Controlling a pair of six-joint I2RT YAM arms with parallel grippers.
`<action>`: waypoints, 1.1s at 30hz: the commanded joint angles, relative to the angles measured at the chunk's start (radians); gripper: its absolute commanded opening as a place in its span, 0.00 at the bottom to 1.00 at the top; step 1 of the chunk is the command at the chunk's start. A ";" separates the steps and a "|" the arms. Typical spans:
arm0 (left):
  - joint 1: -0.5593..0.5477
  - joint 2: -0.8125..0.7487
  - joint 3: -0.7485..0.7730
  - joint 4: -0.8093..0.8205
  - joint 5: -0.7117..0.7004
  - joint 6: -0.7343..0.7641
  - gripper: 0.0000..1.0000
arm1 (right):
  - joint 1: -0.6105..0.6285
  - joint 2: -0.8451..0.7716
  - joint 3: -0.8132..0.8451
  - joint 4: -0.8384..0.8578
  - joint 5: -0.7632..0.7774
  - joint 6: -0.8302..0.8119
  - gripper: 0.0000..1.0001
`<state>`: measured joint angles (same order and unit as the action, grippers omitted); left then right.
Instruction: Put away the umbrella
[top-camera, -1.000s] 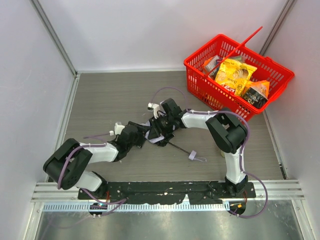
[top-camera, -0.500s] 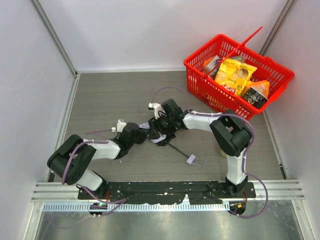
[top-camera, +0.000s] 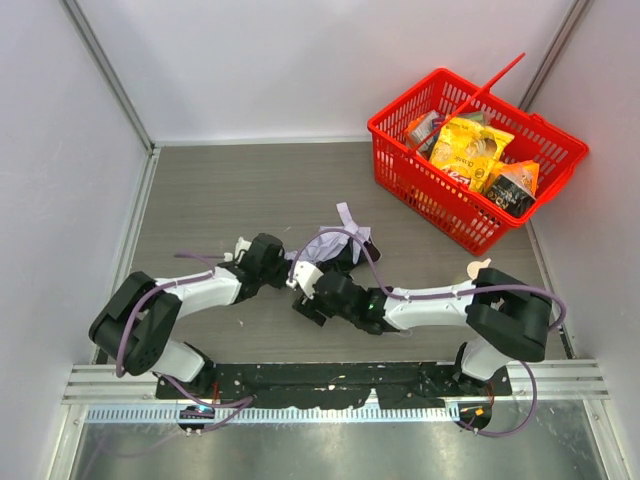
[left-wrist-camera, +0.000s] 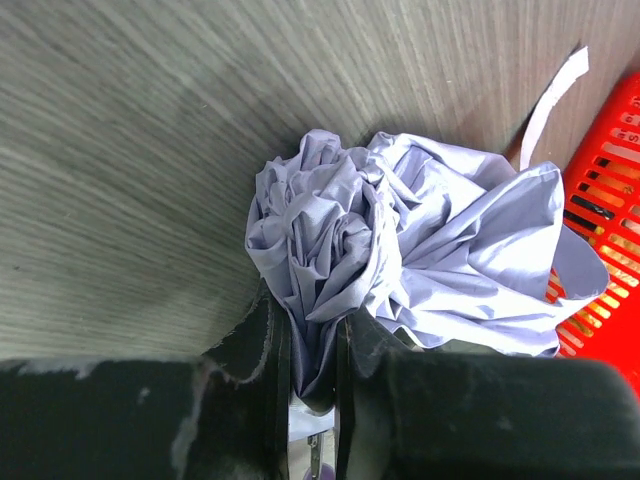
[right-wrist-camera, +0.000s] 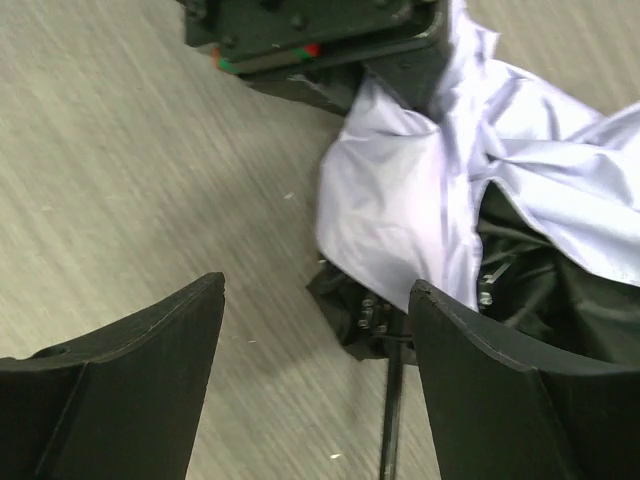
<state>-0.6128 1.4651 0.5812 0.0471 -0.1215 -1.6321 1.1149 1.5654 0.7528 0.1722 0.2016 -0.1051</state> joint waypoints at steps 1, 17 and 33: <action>0.002 0.008 -0.009 -0.314 0.029 0.006 0.00 | 0.039 0.025 -0.018 0.226 0.292 -0.119 0.79; 0.004 -0.015 -0.020 -0.358 0.086 -0.047 0.00 | 0.080 0.254 0.026 0.427 0.324 -0.352 0.81; 0.044 -0.068 -0.050 -0.320 0.049 0.003 0.00 | 0.025 0.332 0.059 0.288 0.356 -0.253 0.01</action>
<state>-0.5808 1.4002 0.5709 -0.0696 -0.0486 -1.6871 1.2060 1.9411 0.8215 0.6384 0.6170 -0.4690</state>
